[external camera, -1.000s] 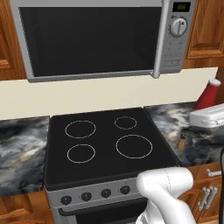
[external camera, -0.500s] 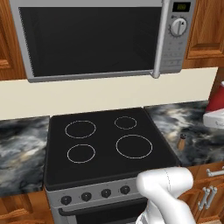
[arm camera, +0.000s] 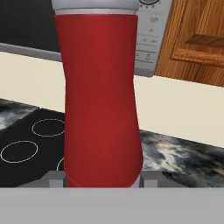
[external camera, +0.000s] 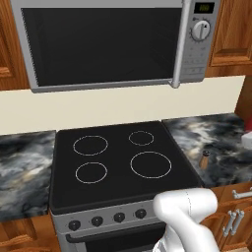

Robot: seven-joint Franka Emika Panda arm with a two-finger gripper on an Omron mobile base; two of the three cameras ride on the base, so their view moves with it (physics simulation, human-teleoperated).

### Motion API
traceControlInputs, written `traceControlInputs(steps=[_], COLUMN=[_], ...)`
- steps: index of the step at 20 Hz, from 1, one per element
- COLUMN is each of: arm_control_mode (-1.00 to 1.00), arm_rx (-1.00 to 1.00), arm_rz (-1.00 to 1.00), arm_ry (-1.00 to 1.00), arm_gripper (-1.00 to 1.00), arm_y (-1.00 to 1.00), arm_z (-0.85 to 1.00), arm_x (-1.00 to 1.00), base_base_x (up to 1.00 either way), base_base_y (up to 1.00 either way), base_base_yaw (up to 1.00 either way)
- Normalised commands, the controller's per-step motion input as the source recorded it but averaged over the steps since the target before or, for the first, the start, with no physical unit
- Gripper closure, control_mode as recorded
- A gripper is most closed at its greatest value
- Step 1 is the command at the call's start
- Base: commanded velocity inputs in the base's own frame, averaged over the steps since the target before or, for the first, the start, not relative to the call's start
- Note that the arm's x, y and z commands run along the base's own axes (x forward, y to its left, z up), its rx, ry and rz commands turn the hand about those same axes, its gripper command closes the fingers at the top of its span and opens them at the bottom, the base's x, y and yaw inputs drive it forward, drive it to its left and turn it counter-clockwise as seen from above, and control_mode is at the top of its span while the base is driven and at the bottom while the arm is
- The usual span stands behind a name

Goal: Take 2 condiments from the cabinet and move them on the counter near the stove.Make sure the condiments are lined up with each other, next to each other.

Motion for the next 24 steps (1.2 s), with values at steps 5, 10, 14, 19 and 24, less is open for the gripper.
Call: traceControlInputs(steps=[5, 10, 14, 19, 24], arm_control_mode=[-1.00, -1.00, -1.00, -1.00, -1.00], arm_rx=[-0.13, -0.02, 0.01, 0.05, 0.10], arm_rz=[0.00, 0.05, 0.12, 0.17, 0.17], arm_ry=[0.00, 0.00, 0.00, -0.02, 0.00], arm_gripper=[1.00, 1.00, 1.00, 1.00, 1.00], arm_y=[-0.48, -0.40, -0.33, -0.12, -0.08], arm_z=[-0.34, -0.36, -0.33, -0.32, -0.29], arm_x=[0.05, 0.10, 0.13, 0.13, 0.26], base_base_x=[0.00, 0.00, 0.00, 0.00, 0.00], base_base_y=[0.00, 0.00, 0.00, 0.00, 0.00], base_base_yaw=[0.00, 0.00, 0.00, 0.00, 0.00])
